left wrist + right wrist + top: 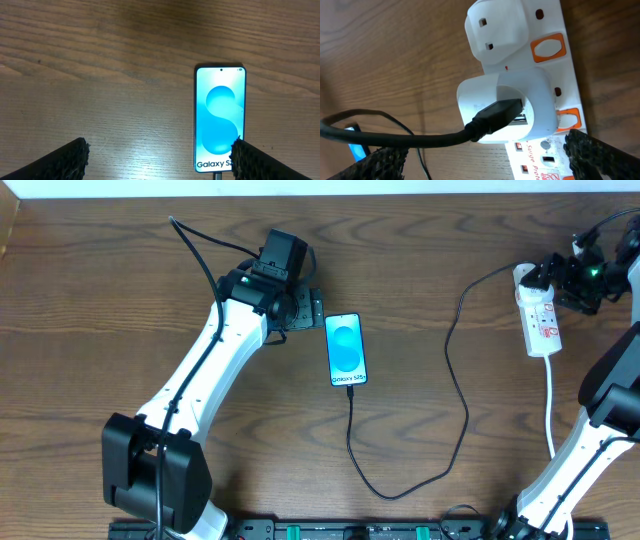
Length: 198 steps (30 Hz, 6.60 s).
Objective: Plug charger to phone and switch on socket
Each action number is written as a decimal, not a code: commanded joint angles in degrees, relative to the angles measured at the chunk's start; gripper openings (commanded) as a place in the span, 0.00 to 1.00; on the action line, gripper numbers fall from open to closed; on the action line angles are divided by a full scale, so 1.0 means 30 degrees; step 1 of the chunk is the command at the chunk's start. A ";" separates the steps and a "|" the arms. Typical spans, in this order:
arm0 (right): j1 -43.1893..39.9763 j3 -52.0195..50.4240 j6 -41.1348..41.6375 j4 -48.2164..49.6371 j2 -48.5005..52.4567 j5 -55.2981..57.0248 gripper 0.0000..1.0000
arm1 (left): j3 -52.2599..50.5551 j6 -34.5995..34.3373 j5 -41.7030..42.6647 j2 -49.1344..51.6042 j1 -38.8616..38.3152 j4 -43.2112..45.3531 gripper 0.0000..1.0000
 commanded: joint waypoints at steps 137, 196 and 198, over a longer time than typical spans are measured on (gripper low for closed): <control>0.0357 0.0226 0.3526 -0.2157 -0.7803 0.4342 0.99 | -2.3817 0.0321 -0.5311 -2.5390 0.0306 1.2160 0.91; 0.0357 0.0226 0.3526 -0.2157 -0.7803 0.4342 0.99 | -2.7715 0.5661 -0.1129 -3.3091 0.6069 1.4018 0.90; 0.0357 0.0226 0.3526 -0.2157 -0.7803 0.4342 0.99 | -2.7715 0.5646 -0.1129 -3.3091 0.6069 1.4047 0.91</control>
